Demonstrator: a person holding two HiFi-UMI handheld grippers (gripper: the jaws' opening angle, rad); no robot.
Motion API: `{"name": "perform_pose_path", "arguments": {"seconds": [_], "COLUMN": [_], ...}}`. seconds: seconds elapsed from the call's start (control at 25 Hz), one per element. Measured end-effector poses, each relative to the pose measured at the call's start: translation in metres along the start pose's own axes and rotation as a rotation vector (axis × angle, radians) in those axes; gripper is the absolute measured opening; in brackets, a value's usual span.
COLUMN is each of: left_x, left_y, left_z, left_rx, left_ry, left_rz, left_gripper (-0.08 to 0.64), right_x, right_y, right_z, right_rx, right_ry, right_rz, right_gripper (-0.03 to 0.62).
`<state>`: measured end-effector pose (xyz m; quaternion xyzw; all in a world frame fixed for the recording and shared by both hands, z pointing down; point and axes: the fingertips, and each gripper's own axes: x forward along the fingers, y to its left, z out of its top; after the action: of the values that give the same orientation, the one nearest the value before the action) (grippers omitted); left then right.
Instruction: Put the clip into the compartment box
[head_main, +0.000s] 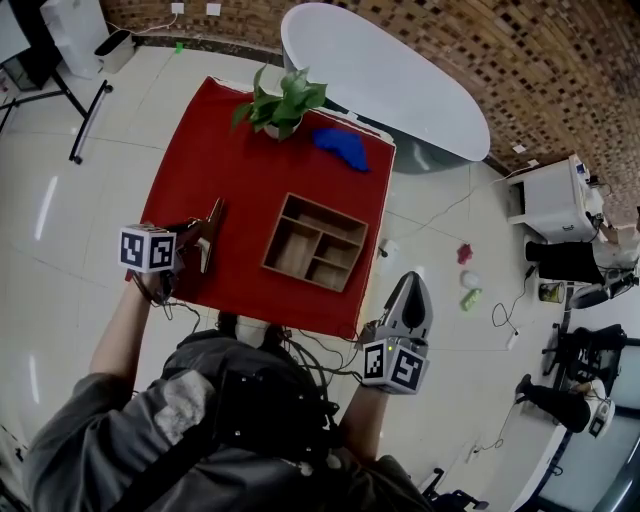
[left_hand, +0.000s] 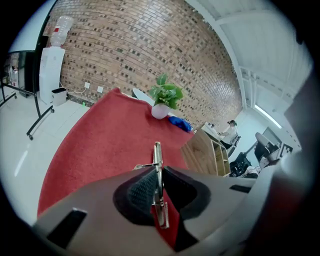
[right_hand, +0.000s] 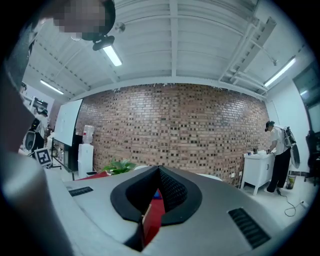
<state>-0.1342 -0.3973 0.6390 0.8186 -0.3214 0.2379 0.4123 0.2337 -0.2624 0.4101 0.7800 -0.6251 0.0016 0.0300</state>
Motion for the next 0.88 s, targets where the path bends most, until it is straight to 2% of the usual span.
{"name": "perform_pose_path", "arguments": {"seconds": [0.28, 0.36, 0.52, 0.68, 0.88], "left_x": [-0.021, -0.032, -0.065, -0.104, -0.141], "left_y": [-0.037, -0.054, -0.102, -0.161, -0.248], "left_z": [0.007, 0.014, 0.043, 0.068, 0.067], "left_rx": [0.074, 0.105, 0.167, 0.284, 0.363], "left_ry": [-0.075, -0.137, -0.304, -0.436, -0.552], "left_rz": [-0.049, -0.085, -0.205, -0.294, -0.366], "left_gripper": [0.066, 0.066, 0.067, 0.067, 0.067], "right_x": [-0.007, -0.011, -0.018, -0.029, -0.065], "right_y": [-0.007, -0.008, -0.011, -0.014, -0.045], "right_z": [0.007, 0.009, 0.013, 0.020, 0.027], "right_rx": [0.005, 0.006, 0.008, 0.008, 0.011], "right_ry": [-0.022, -0.030, -0.046, -0.061, -0.075], "right_rz": [0.024, 0.029, 0.036, 0.039, 0.042], "right_gripper": [0.005, 0.005, 0.005, 0.005, 0.005]}}
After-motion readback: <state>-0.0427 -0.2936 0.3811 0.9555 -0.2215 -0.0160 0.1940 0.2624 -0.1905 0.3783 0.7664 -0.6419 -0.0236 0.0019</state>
